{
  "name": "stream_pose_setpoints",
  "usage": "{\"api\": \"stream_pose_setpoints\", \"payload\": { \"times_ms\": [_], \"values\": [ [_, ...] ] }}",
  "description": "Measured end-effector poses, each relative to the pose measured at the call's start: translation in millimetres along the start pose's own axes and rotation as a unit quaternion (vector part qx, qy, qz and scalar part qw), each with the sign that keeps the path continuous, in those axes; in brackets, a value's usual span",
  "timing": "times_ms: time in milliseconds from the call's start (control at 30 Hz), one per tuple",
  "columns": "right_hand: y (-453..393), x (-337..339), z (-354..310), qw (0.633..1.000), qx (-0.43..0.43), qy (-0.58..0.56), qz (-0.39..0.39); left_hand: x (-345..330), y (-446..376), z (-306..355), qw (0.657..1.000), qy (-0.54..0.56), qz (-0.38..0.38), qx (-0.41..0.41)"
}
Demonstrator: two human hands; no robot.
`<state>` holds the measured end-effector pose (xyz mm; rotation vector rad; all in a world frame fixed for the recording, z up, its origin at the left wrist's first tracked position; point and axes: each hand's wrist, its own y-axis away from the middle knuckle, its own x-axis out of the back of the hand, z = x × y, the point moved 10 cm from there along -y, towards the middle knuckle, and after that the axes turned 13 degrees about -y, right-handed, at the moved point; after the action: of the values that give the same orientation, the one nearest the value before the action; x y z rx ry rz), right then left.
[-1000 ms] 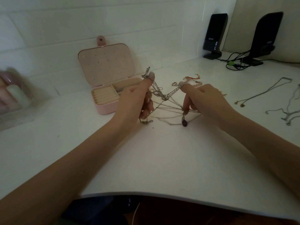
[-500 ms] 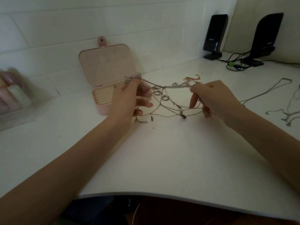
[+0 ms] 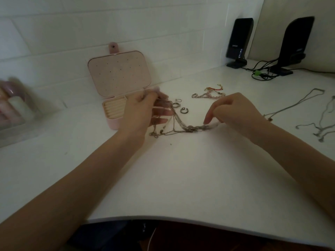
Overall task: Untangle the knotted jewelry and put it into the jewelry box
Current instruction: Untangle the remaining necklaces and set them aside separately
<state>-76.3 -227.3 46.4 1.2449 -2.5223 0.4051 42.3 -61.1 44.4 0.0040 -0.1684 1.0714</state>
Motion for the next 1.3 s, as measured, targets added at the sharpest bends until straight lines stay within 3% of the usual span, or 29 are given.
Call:
{"api": "stream_pose_setpoints", "payload": {
  "times_ms": [133, 333, 633, 800, 1100, 1300],
  "values": [
    [7, -6, -17, 0.997, 0.066, -0.048, -0.001, -14, 3, 3, 0.997, -0.027, -0.055, -0.041],
    [12, -45, -13, 0.987, 0.079, -0.085, -0.108, -35, 10, 4, 0.988, -0.046, -0.130, -0.073],
    [5, -28, -11, 0.967, 0.030, -0.237, -0.084, -26, 6, -1, 0.988, -0.118, -0.088, -0.045],
    [7, -35, -6, 0.886, -0.078, -0.446, -0.100, -24, 8, 2, 0.982, -0.159, -0.072, -0.065],
    [5, -36, -2, 0.908, -0.076, -0.393, -0.120, -26, 10, -7, 0.990, -0.116, -0.084, 0.009],
    [13, -40, -18, 0.973, 0.053, -0.161, -0.155, -28, 7, -19, 0.989, -0.066, -0.111, 0.069]
  ]
}}
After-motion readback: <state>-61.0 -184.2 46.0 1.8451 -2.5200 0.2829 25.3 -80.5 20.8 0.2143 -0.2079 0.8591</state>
